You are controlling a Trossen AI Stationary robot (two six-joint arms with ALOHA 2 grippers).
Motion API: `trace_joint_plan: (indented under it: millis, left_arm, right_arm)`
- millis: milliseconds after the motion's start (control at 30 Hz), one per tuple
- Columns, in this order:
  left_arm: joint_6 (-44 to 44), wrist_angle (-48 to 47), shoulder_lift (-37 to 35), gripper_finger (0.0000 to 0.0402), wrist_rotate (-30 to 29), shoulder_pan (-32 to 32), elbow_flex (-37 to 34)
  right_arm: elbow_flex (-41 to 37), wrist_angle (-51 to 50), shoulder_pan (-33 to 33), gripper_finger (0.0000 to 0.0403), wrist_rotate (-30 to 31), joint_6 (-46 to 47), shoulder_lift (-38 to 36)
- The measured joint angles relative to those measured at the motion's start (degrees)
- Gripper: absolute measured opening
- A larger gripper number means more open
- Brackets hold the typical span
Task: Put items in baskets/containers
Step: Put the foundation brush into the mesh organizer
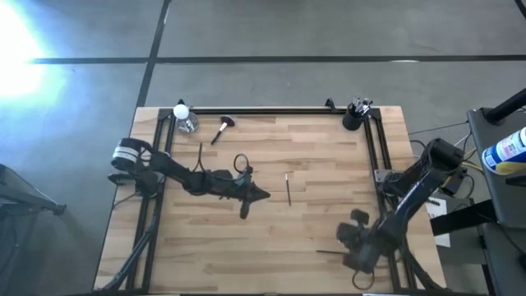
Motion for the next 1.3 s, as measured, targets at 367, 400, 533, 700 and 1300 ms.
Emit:
trace_joint_plan:
  millis: [367, 400, 533, 700, 1300]
  left_arm:
    - [-0.8, -0.5, -0.3, 0.0, -1.1, -1.3, 0.5]
    - [-1.0, -0.6, -0.3, 0.0, -1.1, -1.3, 0.5]
    - [-1.1, -0.9, -0.3, 0.0, -1.2, -1.6, 0.5]
    - [-1.8, -1.7, -0.3, 0.0, -1.2, -1.8, 0.4]
    - [-19.1, -16.1, -0.3, 0.0065, 6.9, -2.1, 3.7]
  right_arm:
    - [5.5, -1.0, 6.1, 0.0104, -8.4, 5.5, 8.9]
    - [5.6, -1.1, 6.2, 0.0108, -9.3, 5.4, 9.4]
    - [5.7, -1.7, 6.6, 0.0117, -10.3, 4.6, 11.0]
    - [4.8, -1.0, 6.5, 0.0106, -10.7, 4.4, 12.0]
    - [12.1, -13.1, 2.1, 0.0008, -13.3, -13.6, 12.6]
